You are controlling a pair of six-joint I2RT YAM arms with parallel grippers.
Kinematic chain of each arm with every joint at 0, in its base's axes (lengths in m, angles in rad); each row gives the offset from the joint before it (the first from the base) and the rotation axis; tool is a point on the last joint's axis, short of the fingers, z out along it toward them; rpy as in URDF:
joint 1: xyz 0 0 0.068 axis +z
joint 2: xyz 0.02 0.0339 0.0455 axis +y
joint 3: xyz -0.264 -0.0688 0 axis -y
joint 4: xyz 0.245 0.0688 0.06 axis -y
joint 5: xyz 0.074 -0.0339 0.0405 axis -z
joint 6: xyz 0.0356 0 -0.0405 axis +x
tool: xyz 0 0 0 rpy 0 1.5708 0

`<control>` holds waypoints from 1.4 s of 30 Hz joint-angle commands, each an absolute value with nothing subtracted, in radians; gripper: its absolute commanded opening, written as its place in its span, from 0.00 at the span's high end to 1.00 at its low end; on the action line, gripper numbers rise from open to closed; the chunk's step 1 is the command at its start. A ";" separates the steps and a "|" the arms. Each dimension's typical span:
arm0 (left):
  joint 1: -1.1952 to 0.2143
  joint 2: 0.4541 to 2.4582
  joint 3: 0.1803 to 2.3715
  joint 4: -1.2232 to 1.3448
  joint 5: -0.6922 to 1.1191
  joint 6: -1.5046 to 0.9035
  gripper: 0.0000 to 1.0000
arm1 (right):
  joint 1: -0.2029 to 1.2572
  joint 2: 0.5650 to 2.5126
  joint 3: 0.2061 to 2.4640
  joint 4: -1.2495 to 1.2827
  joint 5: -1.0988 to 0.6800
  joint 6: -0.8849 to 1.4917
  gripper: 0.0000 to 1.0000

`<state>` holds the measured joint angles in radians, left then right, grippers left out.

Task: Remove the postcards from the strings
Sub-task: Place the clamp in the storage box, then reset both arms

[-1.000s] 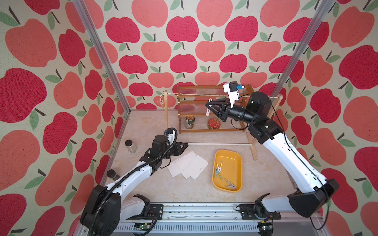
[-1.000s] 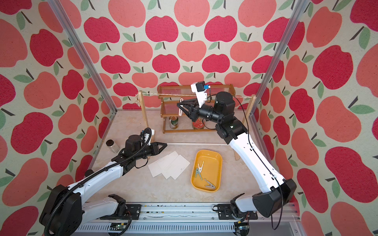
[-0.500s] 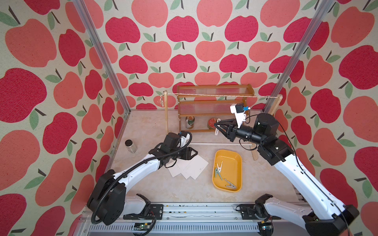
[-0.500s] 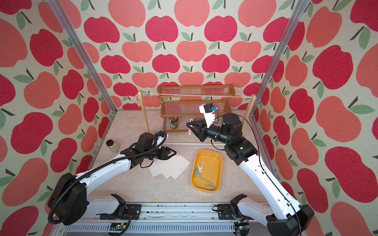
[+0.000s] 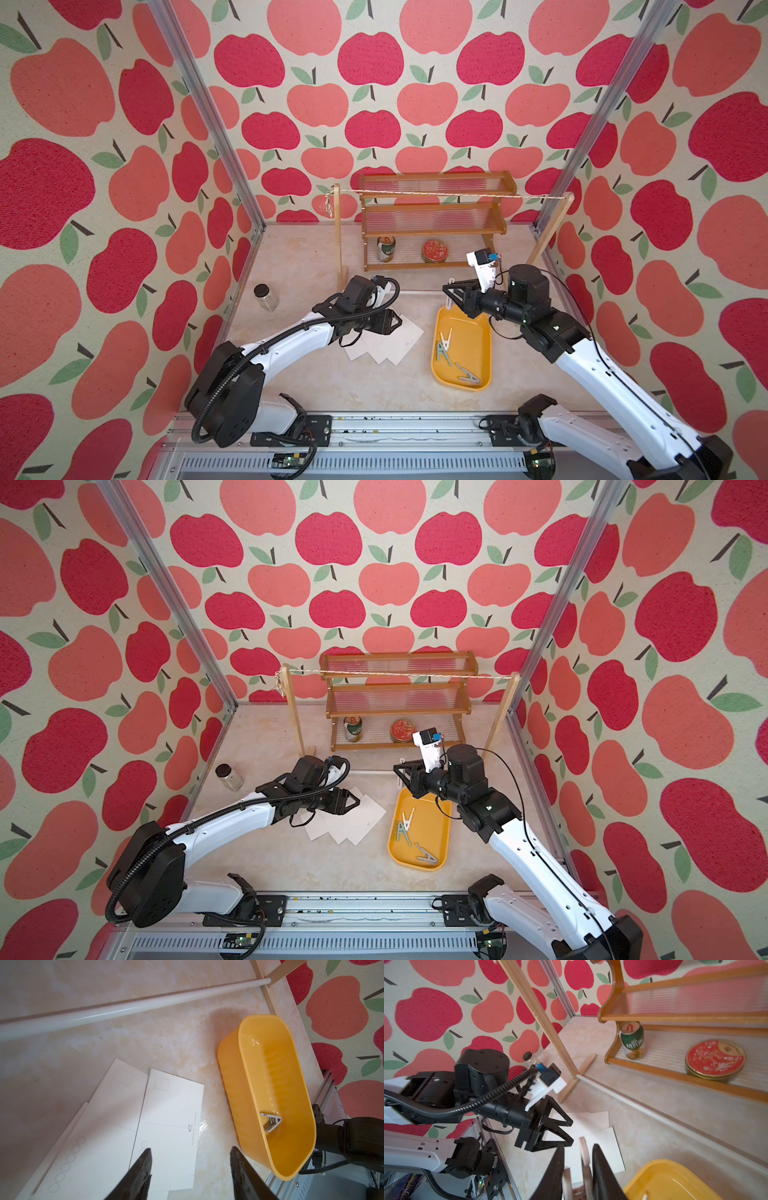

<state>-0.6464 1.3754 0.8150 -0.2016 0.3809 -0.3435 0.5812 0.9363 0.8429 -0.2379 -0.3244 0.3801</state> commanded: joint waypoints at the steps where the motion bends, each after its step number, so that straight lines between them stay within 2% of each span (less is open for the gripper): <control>1: -0.653 1.386 0.808 -0.192 0.355 -0.314 0.41 | 0.576 0.926 0.758 -0.284 -0.254 0.416 0.75; 13: -0.655 1.390 0.785 -0.145 0.334 -0.325 0.40 | 0.607 1.070 0.530 -0.168 -0.183 0.462 0.70; 17: -0.655 1.388 0.774 -0.130 0.324 -0.337 0.40 | 0.625 1.121 0.538 -0.156 -0.164 0.444 0.59; 26: -0.656 1.361 0.747 -0.111 0.288 -0.349 0.39 | 0.630 1.128 0.597 -0.216 -0.149 0.392 0.49; 28: -0.654 1.354 0.743 -0.104 0.280 -0.351 0.39 | 0.629 1.113 0.618 -0.239 -0.141 0.380 0.44; 31: -0.652 1.343 0.739 -0.100 0.256 -0.353 0.37 | 0.630 1.085 0.652 -0.280 -0.111 0.361 0.28; 32: -0.651 1.334 0.737 -0.098 0.243 -0.352 0.36 | 0.629 1.073 0.662 -0.291 -0.097 0.356 0.20; 33: -0.649 1.326 0.732 -0.092 0.231 -0.353 0.33 | 0.629 1.061 0.668 -0.295 -0.089 0.347 0.01; 34: -0.647 1.318 0.728 -0.088 0.219 -0.354 0.29 | 0.629 1.052 0.671 -0.295 -0.079 0.338 0.01; 36: -0.636 1.298 0.720 -0.081 0.206 -0.349 0.00 | 0.630 1.037 0.678 -0.296 -0.046 0.318 0.01; 42: -0.561 1.216 0.709 -0.113 0.124 -0.352 0.01 | 0.617 1.001 0.698 -0.261 0.093 0.252 0.01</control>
